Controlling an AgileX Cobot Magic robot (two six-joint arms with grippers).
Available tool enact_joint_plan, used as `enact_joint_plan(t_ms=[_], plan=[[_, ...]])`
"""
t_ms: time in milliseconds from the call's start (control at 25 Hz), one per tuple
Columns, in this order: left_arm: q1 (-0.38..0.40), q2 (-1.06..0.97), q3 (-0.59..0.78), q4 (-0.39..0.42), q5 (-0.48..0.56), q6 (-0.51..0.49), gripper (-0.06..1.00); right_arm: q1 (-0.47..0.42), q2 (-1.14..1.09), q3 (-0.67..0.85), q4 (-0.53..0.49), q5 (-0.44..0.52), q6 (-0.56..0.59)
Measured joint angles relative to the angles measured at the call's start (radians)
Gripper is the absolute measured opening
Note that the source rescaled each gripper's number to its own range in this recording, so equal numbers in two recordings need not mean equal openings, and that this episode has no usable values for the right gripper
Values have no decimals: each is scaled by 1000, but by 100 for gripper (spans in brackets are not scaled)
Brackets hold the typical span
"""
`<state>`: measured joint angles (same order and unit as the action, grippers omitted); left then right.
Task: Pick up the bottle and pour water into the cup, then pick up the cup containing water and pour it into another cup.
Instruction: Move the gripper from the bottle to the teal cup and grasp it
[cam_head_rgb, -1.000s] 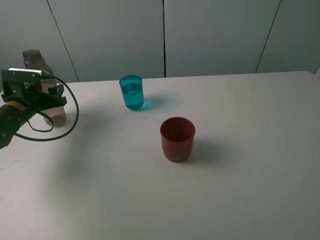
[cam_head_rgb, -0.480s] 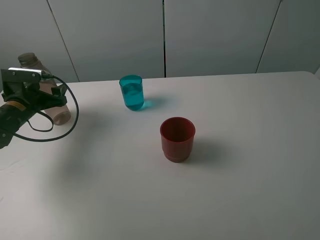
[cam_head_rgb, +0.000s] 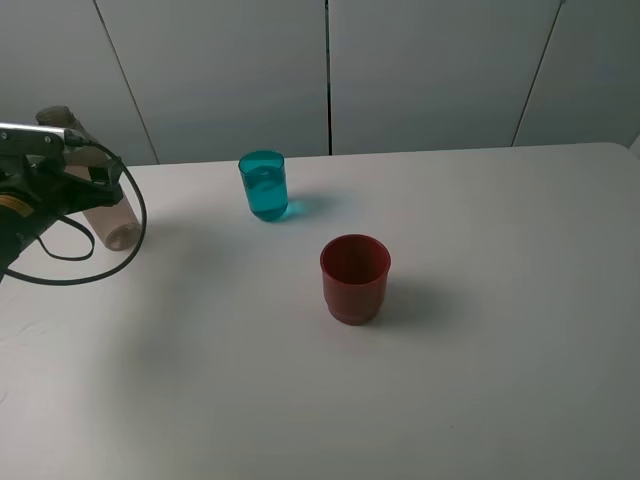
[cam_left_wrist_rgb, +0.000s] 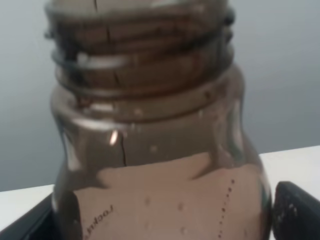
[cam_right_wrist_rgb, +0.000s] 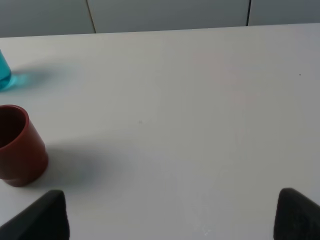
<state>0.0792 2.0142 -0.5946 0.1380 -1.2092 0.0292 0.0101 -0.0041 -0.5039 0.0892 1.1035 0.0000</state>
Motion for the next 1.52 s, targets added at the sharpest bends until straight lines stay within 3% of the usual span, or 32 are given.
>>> enact_joint_plan(t_ms=[720, 1080, 1280, 1520], plan=[[0, -322, 131, -3, 4, 31, 99, 0, 0, 0, 0, 0, 0], [0, -478, 132, 100, 76, 31, 99, 0, 0, 0, 0, 0, 0], [-72, -500, 130, 102, 136, 31, 99, 0, 0, 0, 0, 0, 0], [-205, -494, 59, 97, 309, 31, 99, 0, 0, 0, 0, 0, 0]])
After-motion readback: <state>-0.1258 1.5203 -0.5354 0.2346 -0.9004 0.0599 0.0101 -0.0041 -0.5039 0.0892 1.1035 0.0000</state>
